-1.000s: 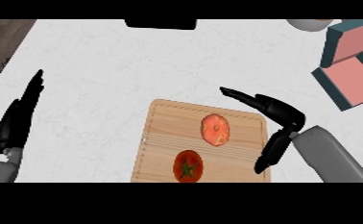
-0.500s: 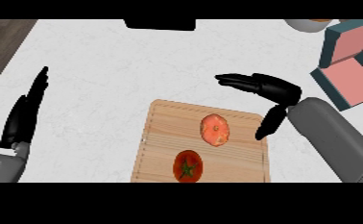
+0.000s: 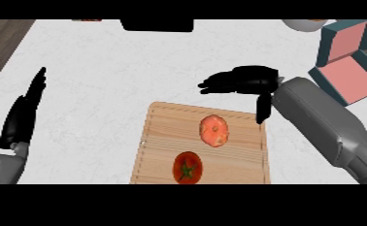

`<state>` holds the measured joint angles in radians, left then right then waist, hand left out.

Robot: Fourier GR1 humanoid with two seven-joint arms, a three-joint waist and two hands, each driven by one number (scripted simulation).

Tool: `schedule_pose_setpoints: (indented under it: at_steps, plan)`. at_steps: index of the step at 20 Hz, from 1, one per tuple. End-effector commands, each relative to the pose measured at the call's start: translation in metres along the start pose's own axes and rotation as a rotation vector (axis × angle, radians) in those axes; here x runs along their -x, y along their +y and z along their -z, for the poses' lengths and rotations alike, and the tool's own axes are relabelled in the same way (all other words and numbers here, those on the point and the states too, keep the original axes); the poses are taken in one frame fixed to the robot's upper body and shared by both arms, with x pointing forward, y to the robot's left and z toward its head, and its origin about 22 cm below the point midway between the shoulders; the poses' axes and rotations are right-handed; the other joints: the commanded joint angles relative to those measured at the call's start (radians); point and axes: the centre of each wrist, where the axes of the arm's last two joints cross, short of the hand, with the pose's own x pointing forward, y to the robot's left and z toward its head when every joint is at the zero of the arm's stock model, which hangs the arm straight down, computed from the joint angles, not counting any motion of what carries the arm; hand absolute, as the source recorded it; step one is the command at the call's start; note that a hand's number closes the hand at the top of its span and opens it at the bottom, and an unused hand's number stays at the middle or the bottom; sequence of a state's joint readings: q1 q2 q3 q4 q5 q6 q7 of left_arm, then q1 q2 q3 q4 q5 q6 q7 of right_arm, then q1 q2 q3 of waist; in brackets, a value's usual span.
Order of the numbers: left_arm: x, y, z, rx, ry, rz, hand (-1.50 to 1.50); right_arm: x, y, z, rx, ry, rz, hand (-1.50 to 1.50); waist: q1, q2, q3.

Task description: Pick the squash from the cutting board and place it in the cardboard box

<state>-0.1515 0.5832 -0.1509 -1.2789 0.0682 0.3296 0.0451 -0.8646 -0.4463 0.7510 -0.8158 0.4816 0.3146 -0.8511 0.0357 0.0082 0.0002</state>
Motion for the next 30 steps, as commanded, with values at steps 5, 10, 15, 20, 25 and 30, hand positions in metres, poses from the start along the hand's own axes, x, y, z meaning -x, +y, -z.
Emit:
schedule_pose_setpoints:
  at_steps: [5, 10, 15, 20, 25, 30]
  plan:
    - [0.017, 0.003, -0.012, -0.012, 0.009, 0.012, 0.00, -0.005, 0.006, 0.051, -0.197, -0.007, -0.015, -1.50, -0.016, -0.006, 0.000]
    - [0.010, 0.001, -0.005, -0.008, 0.013, 0.011, 0.00, 0.001, 0.016, 0.058, -0.208, 0.031, -0.072, -1.50, -0.021, -0.005, 0.000]
    - [0.005, 0.001, 0.001, -0.013, 0.017, -0.002, 0.00, -0.006, 0.018, 0.069, -0.224, 0.026, -0.075, -1.50, -0.027, -0.007, 0.000]
    - [0.018, 0.010, -0.010, -0.009, 0.031, 0.011, 0.00, -0.014, 0.029, 0.073, -0.233, -0.015, -0.048, -1.50, -0.031, -0.008, 0.000]
    - [0.013, 0.002, -0.011, -0.021, 0.023, -0.010, 0.00, -0.017, 0.035, 0.068, -0.235, -0.073, -0.023, -1.50, -0.031, -0.009, 0.000]
    - [0.021, 0.001, -0.008, -0.029, 0.033, 0.003, 0.00, -0.041, 0.031, 0.066, -0.218, -0.148, -0.017, -1.50, -0.045, -0.012, -0.001]
